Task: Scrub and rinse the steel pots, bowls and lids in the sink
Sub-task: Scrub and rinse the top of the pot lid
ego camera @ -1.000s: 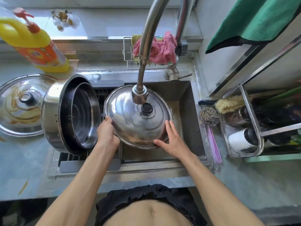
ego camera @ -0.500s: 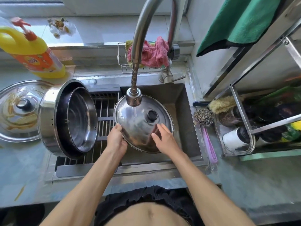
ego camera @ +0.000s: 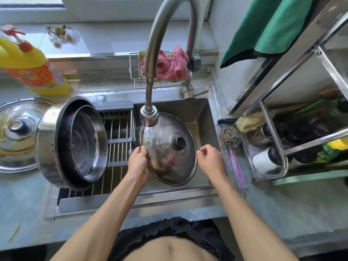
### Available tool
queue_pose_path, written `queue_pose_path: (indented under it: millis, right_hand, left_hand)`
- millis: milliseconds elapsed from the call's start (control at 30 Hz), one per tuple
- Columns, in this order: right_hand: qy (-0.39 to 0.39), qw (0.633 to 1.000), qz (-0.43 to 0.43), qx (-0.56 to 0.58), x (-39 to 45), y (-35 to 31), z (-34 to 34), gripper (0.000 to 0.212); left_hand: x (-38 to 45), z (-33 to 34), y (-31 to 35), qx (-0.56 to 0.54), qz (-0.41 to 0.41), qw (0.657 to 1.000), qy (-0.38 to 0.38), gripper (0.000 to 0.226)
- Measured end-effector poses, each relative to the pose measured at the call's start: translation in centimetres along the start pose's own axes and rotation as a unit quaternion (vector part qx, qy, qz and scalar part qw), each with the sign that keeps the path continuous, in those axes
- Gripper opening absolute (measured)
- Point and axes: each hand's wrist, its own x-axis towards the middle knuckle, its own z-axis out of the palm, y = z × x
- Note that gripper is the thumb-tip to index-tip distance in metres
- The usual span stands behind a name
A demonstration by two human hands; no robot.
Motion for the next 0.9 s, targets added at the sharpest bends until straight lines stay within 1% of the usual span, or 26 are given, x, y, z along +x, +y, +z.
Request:
queue_pose_path:
  millis: [67,133,200,300,333,500,600,667,767,833,867,900]
  right_hand:
    - [0.064,0.997,0.008,-0.048,-0.4,0.8,-1.1,0.013]
    - [0.133,0.987,0.022,-0.084,-0.7,1.8,-2.0,0.014]
    - [0.162,0.979,0.049,-0.114,-0.7,2.7,-2.6,0.018]
    - [0.164,0.971,0.104,-0.141,-0.6,3.3,-3.7,0.025]
    - [0.166,0.969,0.111,-0.147,-0.5,3.4,-4.0,0.027]
    - [0.148,0.960,0.106,-0.213,-0.1,3.8,-4.6,0.032]
    - [0.133,0.961,0.104,-0.220,0.1,3.6,-4.5,0.031]
    - [0.124,0.971,0.103,-0.174,-0.1,2.9,-4.1,0.026]
    - [0.095,0.991,0.079,-0.046,-0.5,1.1,-3.3,0.020]
    - [0.031,0.997,0.045,0.047,-0.7,-0.3,-2.6,0.019]
    - [-0.006,0.995,0.037,0.098,-0.9,-1.2,-2.3,0.018]
    - [-0.041,0.991,0.029,0.125,-1.1,-2.2,-1.9,0.015]
  left_hand:
    - [-0.3,1.0,-0.3,0.000,0.000,1.000,-0.017,0.025]
    - [-0.6,2.1,-0.5,0.015,0.006,0.999,-0.031,0.024]
    - [-1.1,3.1,-0.6,0.036,0.011,0.998,-0.041,0.024]
    - [-1.2,4.1,-1.0,0.047,0.007,0.997,-0.053,0.021]
    - [-1.2,4.2,-0.9,0.049,0.008,0.997,-0.053,0.021]
    - [-1.1,3.6,-0.9,0.039,0.005,0.999,-0.027,0.026]
    - [-0.6,2.4,-0.5,0.017,-0.004,1.000,-0.015,0.026]
    - [-0.4,1.4,-0.2,0.006,-0.006,1.000,0.003,0.025]
    - [0.1,-0.4,-0.2,-0.012,-0.015,1.000,0.018,0.024]
    - [0.2,-1.3,-0.1,-0.005,-0.002,1.000,0.022,0.025]
    - [0.1,-1.7,0.1,0.003,0.011,1.000,0.024,0.024]
    - [0.5,-2.3,0.1,0.017,0.028,0.999,0.034,0.022]
